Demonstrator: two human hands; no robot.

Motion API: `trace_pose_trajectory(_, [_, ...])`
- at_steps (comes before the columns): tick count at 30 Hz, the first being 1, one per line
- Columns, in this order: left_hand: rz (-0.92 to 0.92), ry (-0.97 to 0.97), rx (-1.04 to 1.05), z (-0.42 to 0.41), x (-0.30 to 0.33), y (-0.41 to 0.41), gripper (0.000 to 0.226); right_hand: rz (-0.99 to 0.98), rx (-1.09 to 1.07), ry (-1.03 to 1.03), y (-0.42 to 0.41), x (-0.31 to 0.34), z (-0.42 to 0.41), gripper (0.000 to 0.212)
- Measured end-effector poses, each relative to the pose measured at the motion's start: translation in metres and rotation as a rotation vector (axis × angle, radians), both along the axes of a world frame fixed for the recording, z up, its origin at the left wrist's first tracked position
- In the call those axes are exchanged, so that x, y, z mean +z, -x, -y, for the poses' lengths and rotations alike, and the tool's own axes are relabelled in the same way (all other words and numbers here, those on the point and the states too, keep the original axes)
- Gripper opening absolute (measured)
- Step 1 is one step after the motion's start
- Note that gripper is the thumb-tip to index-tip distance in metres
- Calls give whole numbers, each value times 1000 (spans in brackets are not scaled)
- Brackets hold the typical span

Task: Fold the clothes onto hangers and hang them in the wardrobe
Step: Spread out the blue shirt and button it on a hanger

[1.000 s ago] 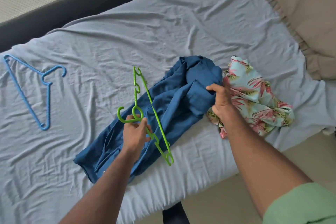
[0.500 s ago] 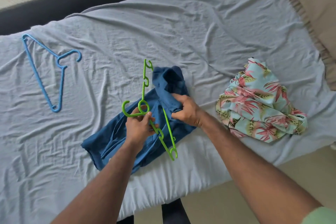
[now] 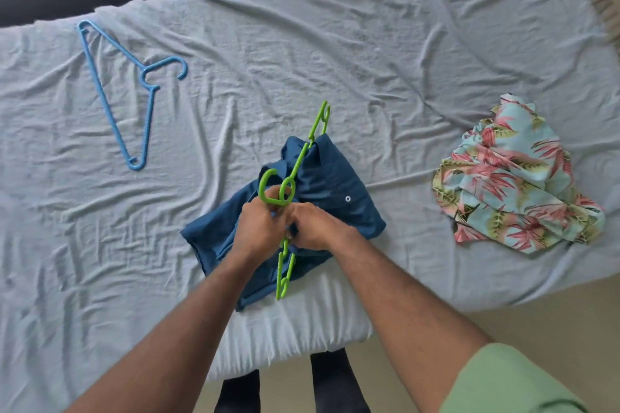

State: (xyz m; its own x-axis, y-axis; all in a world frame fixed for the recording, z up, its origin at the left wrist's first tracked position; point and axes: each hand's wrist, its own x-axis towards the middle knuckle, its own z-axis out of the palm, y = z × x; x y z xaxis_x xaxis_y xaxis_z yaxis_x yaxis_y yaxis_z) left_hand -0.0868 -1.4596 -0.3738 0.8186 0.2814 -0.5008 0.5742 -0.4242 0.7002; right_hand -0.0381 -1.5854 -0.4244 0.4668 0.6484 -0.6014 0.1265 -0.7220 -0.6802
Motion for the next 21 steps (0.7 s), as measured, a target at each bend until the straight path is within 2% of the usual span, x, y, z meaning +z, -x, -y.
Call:
trace_pose_trajectory(2, [20,-22,-90,2,5,6,16,57,84,51,3,-7,-10,16])
trace_pose_trajectory(5, [15,-85,-136,7,11,8,17,31,83,52,4,-10,-17,12])
trace_pose_trajectory(6, [3,-85,-99,5,11,9,16,0,51,7,4,-5,-17,20])
trace_pose_trajectory(7, [-13,-60,-43,1,11,9,15,-40,-9,-53,3,-1,-13,38])
trace_pose_trajectory(9, [-66,127,128,-8,10,10,16,-95,-123,-141,0,9,-1,85])
trace_pose_trajectory(10, [-93,230,200,-10,12,11,21,-91,-167,-128,0,14,8,98])
trace_pose_trajectory(12, [-129,370,241,-10,14,11,28,-89,-270,-133,2,21,24,108])
trace_pose_trajectory(18, [-147,751,128,17,27,1,58,-275,-627,-321,23,33,44,97])
trace_pose_trajectory(20, [-115,748,262,27,32,-3,46,-241,-822,-327,28,21,43,79])
trace_pose_trajectory(21, [-79,675,377,30,30,-3,33,-186,-873,-299,27,17,43,62])
